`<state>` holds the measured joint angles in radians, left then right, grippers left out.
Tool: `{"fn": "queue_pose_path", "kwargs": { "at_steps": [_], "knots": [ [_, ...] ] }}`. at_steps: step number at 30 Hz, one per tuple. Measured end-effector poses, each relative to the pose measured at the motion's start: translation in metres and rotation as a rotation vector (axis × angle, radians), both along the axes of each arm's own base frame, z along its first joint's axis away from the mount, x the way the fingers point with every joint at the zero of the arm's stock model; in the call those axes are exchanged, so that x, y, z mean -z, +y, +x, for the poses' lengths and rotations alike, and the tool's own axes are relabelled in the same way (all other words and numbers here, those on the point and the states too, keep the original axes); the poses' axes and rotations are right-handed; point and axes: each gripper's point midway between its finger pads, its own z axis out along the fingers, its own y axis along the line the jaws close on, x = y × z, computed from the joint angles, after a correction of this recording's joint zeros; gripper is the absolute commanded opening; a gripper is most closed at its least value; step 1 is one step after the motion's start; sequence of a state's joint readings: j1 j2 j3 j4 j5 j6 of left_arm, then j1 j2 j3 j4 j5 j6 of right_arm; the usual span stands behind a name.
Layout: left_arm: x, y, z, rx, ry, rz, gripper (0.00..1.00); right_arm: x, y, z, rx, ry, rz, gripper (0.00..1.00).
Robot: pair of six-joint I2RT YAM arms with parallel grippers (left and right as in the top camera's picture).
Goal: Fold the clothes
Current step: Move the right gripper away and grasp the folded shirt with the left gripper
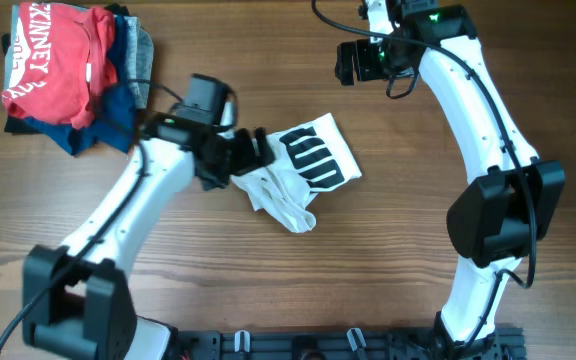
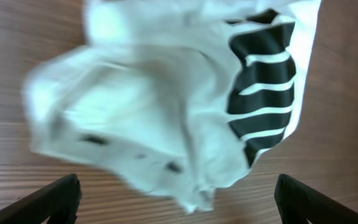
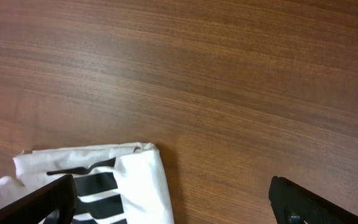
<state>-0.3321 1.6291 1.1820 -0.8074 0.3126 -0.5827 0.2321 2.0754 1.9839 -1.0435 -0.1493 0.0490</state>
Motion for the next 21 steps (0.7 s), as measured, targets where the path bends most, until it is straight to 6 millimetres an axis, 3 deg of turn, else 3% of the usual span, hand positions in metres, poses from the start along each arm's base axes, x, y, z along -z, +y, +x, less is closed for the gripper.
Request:
{"fn": "queue_pose_path", "kwargs": {
  "at_steps": [6, 10, 16, 21],
  "knots": [
    [0.043, -0.039, -0.005, -0.049, 0.082, -0.02, 1.0, 0.0, 0.0, 0.0, -0.001, -0.001, 0.0, 1.0],
    [0.064, -0.047, -0.009, -0.07, 0.137, -0.006, 1.0, 0.0, 0.0, 0.0, -0.001, 0.002, -0.001, 1.0],
    [0.076, -0.021, -0.022, -0.136, 0.247, 0.048, 1.0, 0.001, 0.0, -0.001, -0.001, 0.006, -0.002, 1.0],
    [0.077, 0.019, -0.024, -0.199, 0.312, 0.079, 1.0, 0.0, 0.0, 0.0, -0.001, 0.001, -0.001, 1.0]
  ]
}}
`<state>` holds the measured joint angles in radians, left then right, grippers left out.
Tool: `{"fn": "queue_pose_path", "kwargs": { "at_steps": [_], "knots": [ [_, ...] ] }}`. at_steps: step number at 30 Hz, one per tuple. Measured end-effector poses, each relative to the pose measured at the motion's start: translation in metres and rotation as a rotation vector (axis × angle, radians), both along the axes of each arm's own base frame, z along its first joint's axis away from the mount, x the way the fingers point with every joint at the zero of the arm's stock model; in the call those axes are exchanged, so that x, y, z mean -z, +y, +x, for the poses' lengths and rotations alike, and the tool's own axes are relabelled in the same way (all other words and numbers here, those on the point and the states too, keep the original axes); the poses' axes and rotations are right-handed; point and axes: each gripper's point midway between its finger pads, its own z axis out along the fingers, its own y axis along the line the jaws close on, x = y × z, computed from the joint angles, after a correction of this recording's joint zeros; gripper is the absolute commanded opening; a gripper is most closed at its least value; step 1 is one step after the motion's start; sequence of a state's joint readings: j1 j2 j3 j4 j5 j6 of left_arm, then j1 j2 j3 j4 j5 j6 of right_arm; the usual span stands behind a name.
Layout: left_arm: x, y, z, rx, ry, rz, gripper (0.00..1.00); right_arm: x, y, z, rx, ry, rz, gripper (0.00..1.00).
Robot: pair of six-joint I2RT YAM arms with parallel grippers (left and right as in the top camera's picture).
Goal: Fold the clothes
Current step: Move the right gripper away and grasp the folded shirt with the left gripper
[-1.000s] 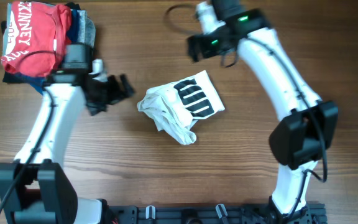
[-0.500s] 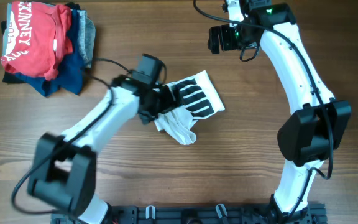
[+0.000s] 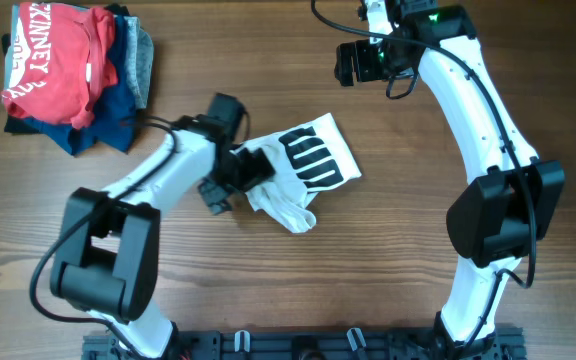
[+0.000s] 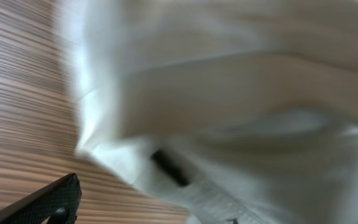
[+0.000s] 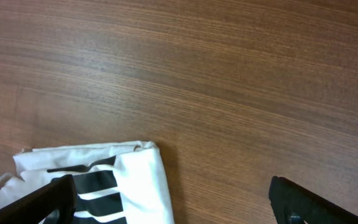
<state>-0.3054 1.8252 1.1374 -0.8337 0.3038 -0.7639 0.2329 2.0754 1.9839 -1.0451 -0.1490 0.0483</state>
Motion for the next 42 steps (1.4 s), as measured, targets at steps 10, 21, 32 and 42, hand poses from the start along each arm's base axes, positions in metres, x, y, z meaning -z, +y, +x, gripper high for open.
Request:
{"fn": "queue_pose_path", "kwargs": {
  "at_steps": [10, 21, 32, 42],
  "knots": [
    [-0.002, 0.01, 0.026, 0.063, -0.115, -0.031, 1.0, -0.001, 0.001, 0.003, -0.002, -0.013, 0.002, 1.0],
    [0.002, -0.015, 0.025, 0.169, -0.183, -0.049, 1.0, -0.002, 0.001, 0.005, -0.007, -0.023, 0.002, 1.0],
    [0.01, -0.035, 0.03, 0.223, -0.347, -0.081, 0.48, -0.003, 0.002, 0.007, -0.007, -0.032, 0.004, 1.0],
    [0.019, -0.03, 0.035, 0.224, -0.381, -0.068, 0.04, -0.004, 0.002, 0.007, -0.007, -0.036, 0.004, 1.0]
  ]
}}
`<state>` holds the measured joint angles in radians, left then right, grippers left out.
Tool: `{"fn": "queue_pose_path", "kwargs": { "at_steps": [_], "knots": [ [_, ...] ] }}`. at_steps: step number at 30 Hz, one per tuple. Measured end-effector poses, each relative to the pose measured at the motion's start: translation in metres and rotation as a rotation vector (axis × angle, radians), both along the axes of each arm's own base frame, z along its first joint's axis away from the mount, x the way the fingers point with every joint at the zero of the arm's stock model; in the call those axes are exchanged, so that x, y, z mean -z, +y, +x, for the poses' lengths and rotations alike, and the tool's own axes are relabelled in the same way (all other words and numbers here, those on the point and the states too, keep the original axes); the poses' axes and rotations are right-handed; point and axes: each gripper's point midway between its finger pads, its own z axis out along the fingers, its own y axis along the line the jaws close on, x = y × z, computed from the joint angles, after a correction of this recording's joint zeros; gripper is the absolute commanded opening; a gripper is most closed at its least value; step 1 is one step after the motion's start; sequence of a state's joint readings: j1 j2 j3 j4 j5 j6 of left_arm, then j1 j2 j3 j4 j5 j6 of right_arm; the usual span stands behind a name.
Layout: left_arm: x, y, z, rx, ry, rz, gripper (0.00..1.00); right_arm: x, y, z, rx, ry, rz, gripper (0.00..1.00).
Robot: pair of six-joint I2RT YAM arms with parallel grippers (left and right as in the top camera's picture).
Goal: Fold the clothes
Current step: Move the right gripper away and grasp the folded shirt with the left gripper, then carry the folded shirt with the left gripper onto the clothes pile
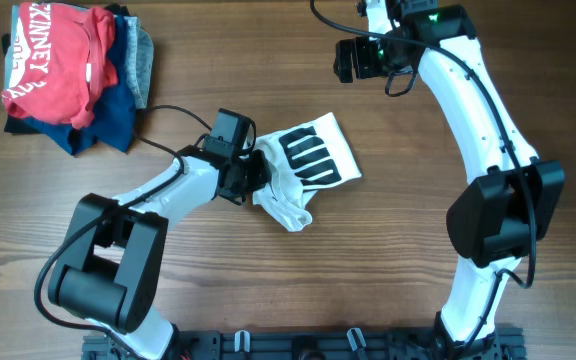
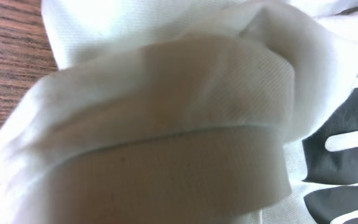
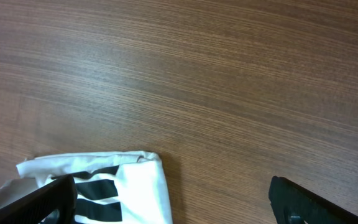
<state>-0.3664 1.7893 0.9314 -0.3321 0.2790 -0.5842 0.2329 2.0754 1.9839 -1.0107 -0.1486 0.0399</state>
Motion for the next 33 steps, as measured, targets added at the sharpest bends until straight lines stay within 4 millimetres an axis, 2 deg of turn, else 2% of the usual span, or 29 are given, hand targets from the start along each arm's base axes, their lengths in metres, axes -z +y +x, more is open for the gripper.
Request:
{"fn": "queue_pose_path", "kwargs": {
  "at_steps": [4, 8, 10, 14, 17, 19, 23, 26, 30, 33],
  "knots": [
    [-0.006, 0.01, 0.004, -0.03, -0.015, -0.009, 0.04, 0.0, -0.001, 0.001, 0.004, -0.004, -0.007, 1.0],
    [-0.042, 0.032, 0.021, -0.1, -0.11, -0.035, 0.04, 0.0, -0.004, 0.002, 0.011, -0.009, -0.019, 0.99],
    [-0.083, 0.046, 0.039, -0.152, -0.24, -0.073, 0.04, -0.001, -0.004, 0.004, 0.013, -0.018, -0.02, 1.0],
    [-0.159, 0.069, 0.061, -0.244, -0.473, -0.144, 0.04, -0.003, -0.003, 0.009, 0.013, -0.038, -0.015, 1.0],
    [-0.207, 0.084, 0.071, -0.292, -0.631, -0.18, 0.04, -0.005, -0.002, 0.011, 0.014, -0.05, -0.012, 1.0],
    [-0.231, 0.088, 0.077, -0.306, -0.719, -0.205, 0.04, -0.005, -0.002, 0.012, 0.015, -0.053, -0.011, 1.0],
    [-0.267, 0.104, 0.091, -0.347, -0.864, -0.239, 0.04, -0.005, -0.002, 0.012, 0.015, -0.055, -0.011, 0.99],
    [-0.284, 0.132, 0.1, -0.423, -0.943, -0.235, 0.04, -0.005, -0.002, 0.012, 0.015, -0.053, -0.011, 1.0],
    [-0.312, 0.191, 0.115, -0.549, -1.104, -0.203, 0.04, -0.005, -0.002, 0.011, 0.015, -0.052, -0.012, 1.0],
    [-0.319, 0.229, 0.124, -0.616, -1.168, -0.167, 0.04, -0.005, -0.002, 0.011, 0.015, -0.051, -0.013, 1.0]
  ]
}}
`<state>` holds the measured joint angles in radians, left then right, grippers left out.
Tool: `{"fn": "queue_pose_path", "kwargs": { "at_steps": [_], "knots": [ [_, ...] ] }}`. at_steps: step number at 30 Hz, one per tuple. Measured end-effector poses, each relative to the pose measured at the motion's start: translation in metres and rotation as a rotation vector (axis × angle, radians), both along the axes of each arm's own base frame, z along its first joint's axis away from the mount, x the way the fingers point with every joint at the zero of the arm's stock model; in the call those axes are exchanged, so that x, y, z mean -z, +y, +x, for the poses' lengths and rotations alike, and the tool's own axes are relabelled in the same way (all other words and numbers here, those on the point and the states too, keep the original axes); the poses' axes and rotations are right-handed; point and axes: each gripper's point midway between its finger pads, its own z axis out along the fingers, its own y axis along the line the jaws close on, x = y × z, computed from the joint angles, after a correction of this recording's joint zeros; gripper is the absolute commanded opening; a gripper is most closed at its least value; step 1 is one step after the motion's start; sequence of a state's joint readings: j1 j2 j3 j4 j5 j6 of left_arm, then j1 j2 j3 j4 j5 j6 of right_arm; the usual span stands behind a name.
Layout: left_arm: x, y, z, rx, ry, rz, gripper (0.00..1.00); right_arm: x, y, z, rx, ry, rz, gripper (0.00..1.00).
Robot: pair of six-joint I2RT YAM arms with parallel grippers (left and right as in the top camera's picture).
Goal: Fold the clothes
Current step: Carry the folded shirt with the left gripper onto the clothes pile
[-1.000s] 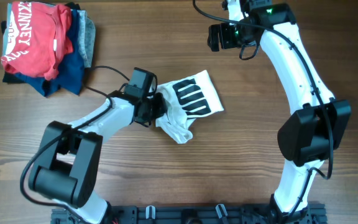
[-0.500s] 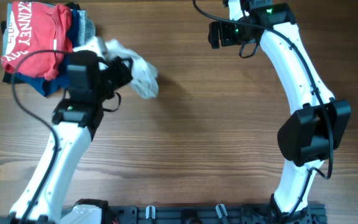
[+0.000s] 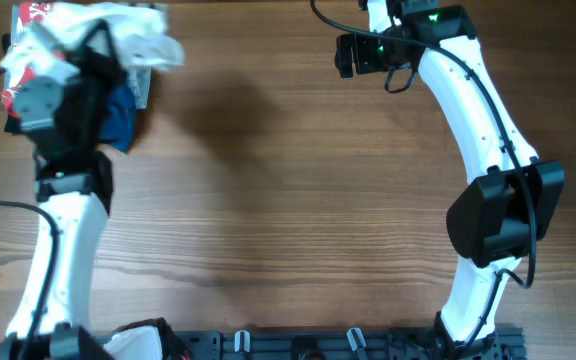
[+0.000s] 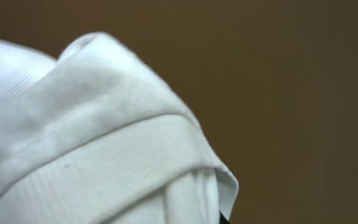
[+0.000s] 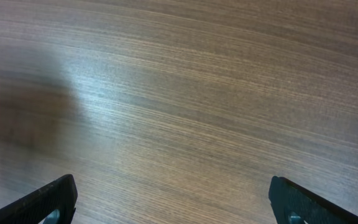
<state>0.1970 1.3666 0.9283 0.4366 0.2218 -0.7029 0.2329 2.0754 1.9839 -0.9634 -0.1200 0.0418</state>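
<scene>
A white garment (image 3: 136, 40) hangs bunched from my left gripper (image 3: 96, 48), which is raised high toward the overhead camera at the back left. White ribbed cloth (image 4: 92, 155) fills the left wrist view and hides the fingers; the jaws are shut on it. Beneath it lies the pile of clothes (image 3: 118, 115), with red, blue and grey pieces partly hidden by the arm. My right gripper (image 5: 179, 205) stands open over bare wood at the back centre, its fingertips (image 5: 48, 199) wide apart with nothing between them.
The wooden table (image 3: 298, 200) carries a soft shadow of the lifted garment left of centre. The right arm (image 3: 468, 110) runs along the right side. A black rail (image 3: 348, 345) lines the front edge.
The white garment has left the middle of the table. It now hangs from my left gripper high over the pile at the back left. The right arm has not moved.
My left gripper was open above the crumpled white garment with black stripes in the table's middle. Then it was down at the garment's left edge, then pressed into the cloth. Now the garment is lifted off the table and held above the clothes pile.
</scene>
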Motion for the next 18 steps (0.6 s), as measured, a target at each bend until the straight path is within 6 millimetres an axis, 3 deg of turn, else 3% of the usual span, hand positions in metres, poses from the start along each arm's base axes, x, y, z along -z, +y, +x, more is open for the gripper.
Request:
{"fn": "queue_pose_path", "kwargs": {
  "at_steps": [3, 11, 18],
  "knots": [
    [0.002, 0.028, 0.016, -0.038, 0.0, -0.003, 0.04, 0.0, 0.0, 0.0, 0.001, 0.0, -0.002, 1.0],
    [0.007, 0.082, 0.103, 0.012, 0.051, -0.028, 0.04, 0.001, -0.001, -0.002, 0.001, 0.011, -0.005, 1.0],
    [-0.004, 0.119, 0.133, 0.007, 0.084, -0.007, 0.04, 0.002, -0.001, -0.003, 0.001, 0.014, -0.006, 1.0]
  ]
}}
